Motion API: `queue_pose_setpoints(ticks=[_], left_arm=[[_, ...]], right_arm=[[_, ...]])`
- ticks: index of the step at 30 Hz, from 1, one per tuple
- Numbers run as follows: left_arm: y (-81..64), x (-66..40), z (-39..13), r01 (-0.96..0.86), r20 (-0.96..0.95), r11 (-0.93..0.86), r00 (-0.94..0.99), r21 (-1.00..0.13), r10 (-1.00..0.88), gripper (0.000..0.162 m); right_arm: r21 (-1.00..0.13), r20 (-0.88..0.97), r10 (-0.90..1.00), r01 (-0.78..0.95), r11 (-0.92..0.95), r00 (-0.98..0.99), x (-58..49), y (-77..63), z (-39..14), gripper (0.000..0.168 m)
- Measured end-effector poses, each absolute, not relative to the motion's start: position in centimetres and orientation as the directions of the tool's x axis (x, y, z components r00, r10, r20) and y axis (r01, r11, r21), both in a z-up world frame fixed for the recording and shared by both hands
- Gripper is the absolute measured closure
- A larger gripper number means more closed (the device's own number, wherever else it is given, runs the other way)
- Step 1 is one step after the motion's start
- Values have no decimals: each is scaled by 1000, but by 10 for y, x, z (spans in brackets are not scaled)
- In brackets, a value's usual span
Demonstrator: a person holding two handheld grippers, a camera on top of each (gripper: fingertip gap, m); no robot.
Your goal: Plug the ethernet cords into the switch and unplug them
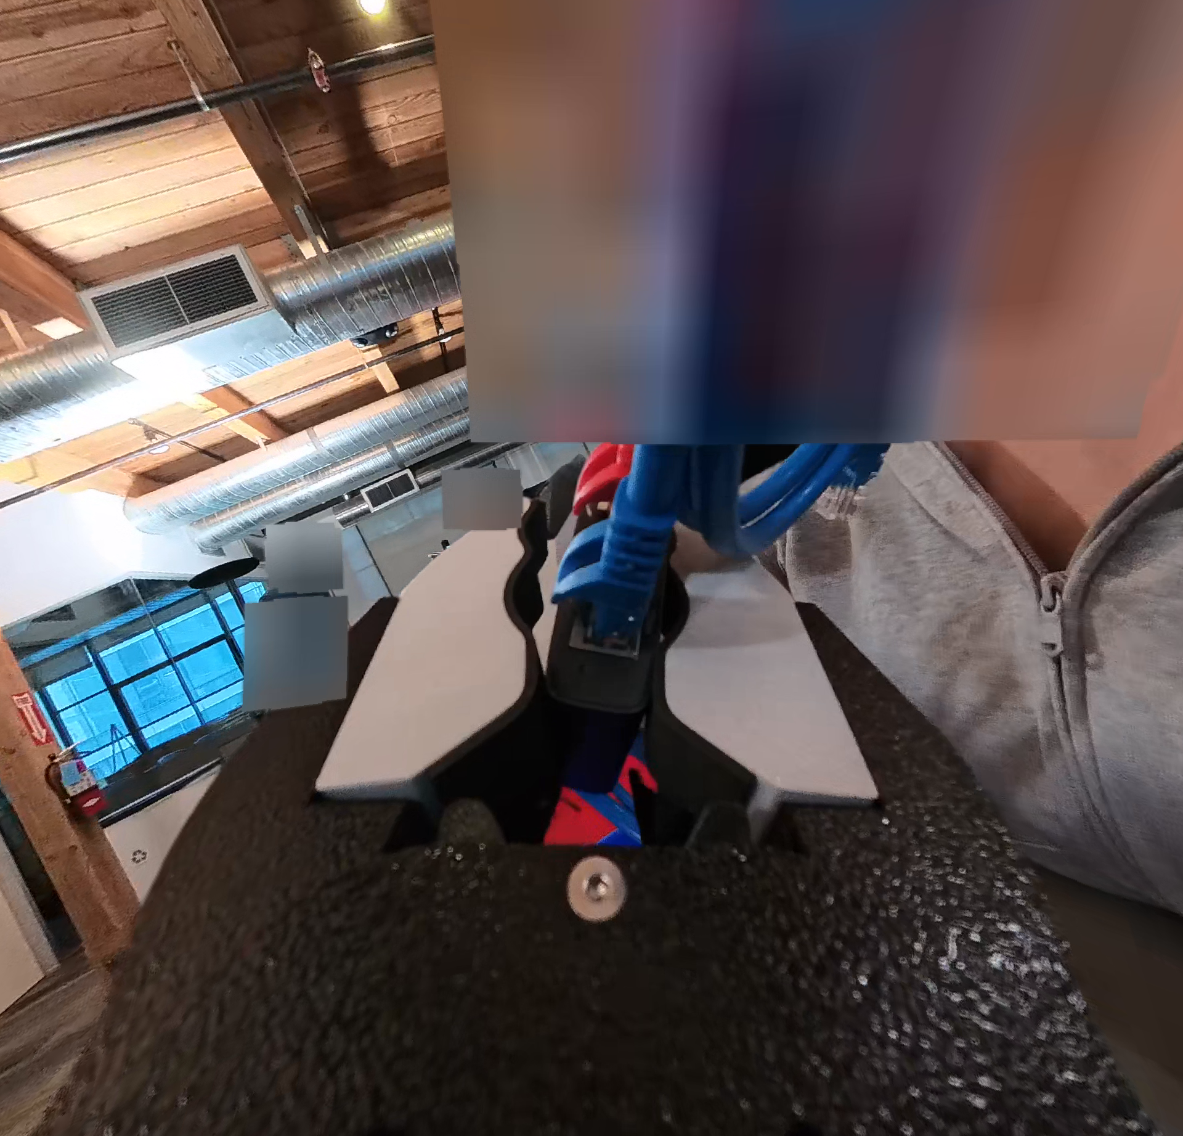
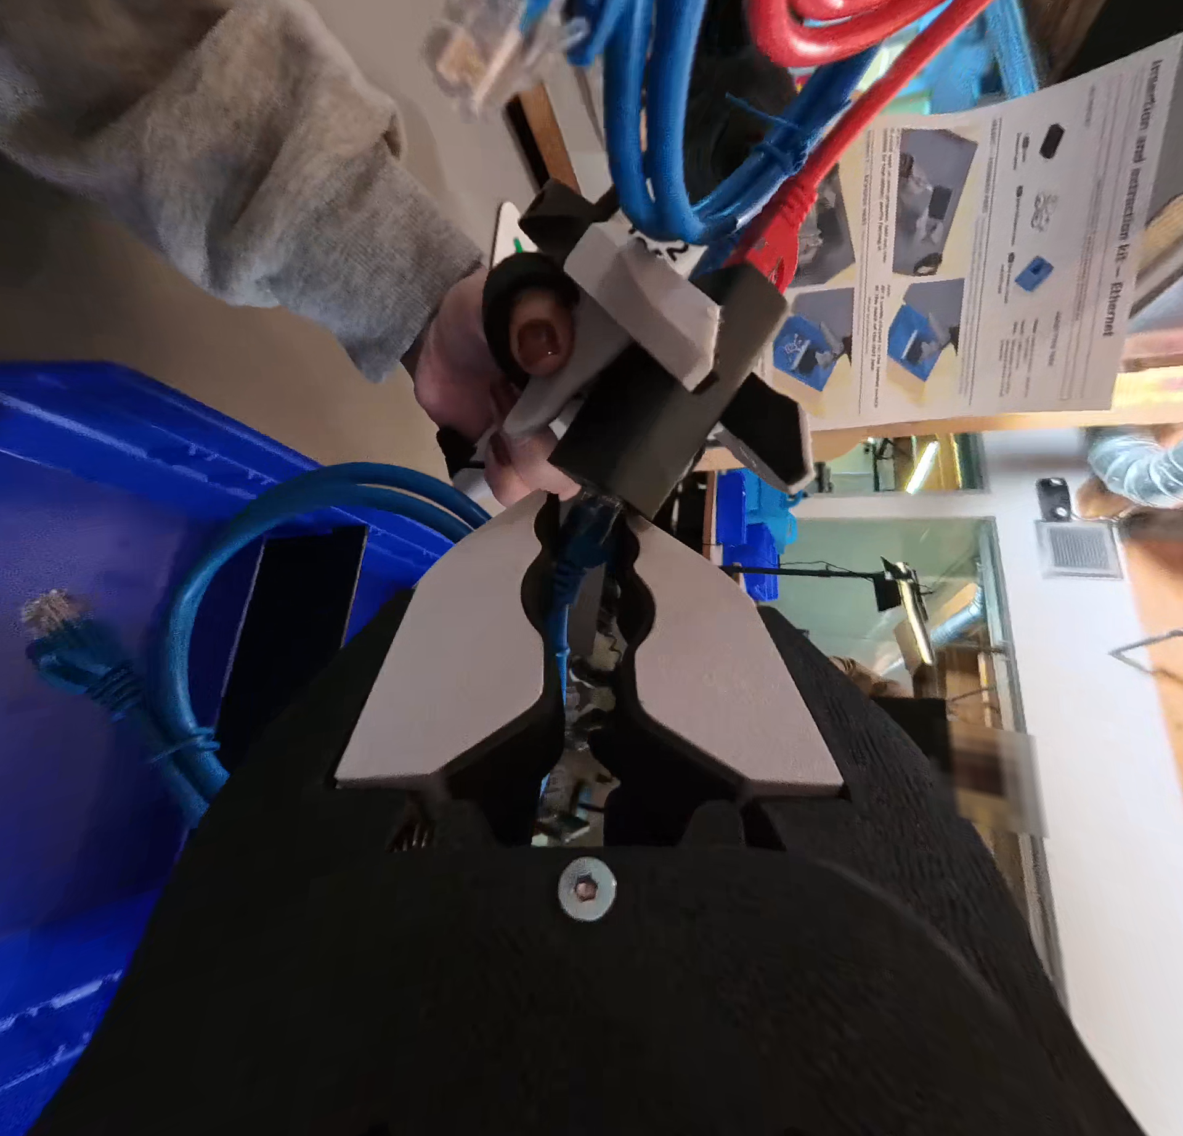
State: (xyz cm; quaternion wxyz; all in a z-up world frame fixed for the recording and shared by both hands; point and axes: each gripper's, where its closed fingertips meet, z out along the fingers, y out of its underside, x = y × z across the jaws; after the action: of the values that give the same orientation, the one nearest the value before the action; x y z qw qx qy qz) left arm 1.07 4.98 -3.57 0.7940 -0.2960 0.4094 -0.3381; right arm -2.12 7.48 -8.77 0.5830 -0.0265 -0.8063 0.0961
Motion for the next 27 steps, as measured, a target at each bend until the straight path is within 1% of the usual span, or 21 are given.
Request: queue_pose_setpoints(ticks=[3, 5, 6, 11, 13, 14, 16, 17, 18, 20, 22, 25, 27], left_arm=[[47, 17, -32, 274, -475, 622, 448, -733, -757, 130], [42, 22, -29, 258, -493, 637, 451, -726, -744, 130], [40, 25, -29, 247, -503, 643, 447, -725, -740, 130], [36, 29, -28, 245, -518, 655, 444, -715, -731, 130], [35, 31, -28, 236, -525, 661, 445, -712, -725, 130], [34, 32, -28, 237, -526, 659, 440, -714, -728, 129], [33, 38, -31, 220, -528, 647, 420, -730, -738, 131], [34, 41, -33, 205, -531, 645, 417, -736, -738, 131], [36, 43, -35, 185, -534, 647, 423, -740, -732, 131], [39, 42, -35, 172, -534, 654, 447, -736, -718, 131], [44, 38, -35, 152, -527, 664, 491, -732, -693, 131], [49, 37, -37, 100, -542, 686, 536, -721, -647, 131], [49, 38, -37, 97, -545, 690, 538, -718, -643, 131]], right_arm=[[-141, 947, 102, -111, 984, -305, -16, 73, -82, 151], [-160, 944, 105, -155, 975, -313, -11, 68, -79, 152], [-148, 946, 87, -178, 973, -311, -9, 67, -78, 152], [49, 964, -98, -197, 979, -246, -5, 64, -75, 153], [61, 958, -114, -203, 977, -261, -3, 64, -74, 153], [18, 953, -82, -217, 976, -293, -1, 62, -74, 153], [-156, 912, 41, -251, 955, -409, 7, 57, -75, 153], [-220, 887, 81, -261, 940, -455, 10, 57, -75, 152], [-246, 875, 98, -260, 934, -474, 11, 58, -76, 152], [-247, 879, 110, -244, 938, -465, 10, 60, -76, 152], [-268, 871, 167, -162, 950, -462, 6, 65, -78, 152], [-387, 819, 329, -28, 922, -470, 3, 70, -83, 152], [-389, 825, 362, 28, 921, -435, -1, 72, -88, 146]])
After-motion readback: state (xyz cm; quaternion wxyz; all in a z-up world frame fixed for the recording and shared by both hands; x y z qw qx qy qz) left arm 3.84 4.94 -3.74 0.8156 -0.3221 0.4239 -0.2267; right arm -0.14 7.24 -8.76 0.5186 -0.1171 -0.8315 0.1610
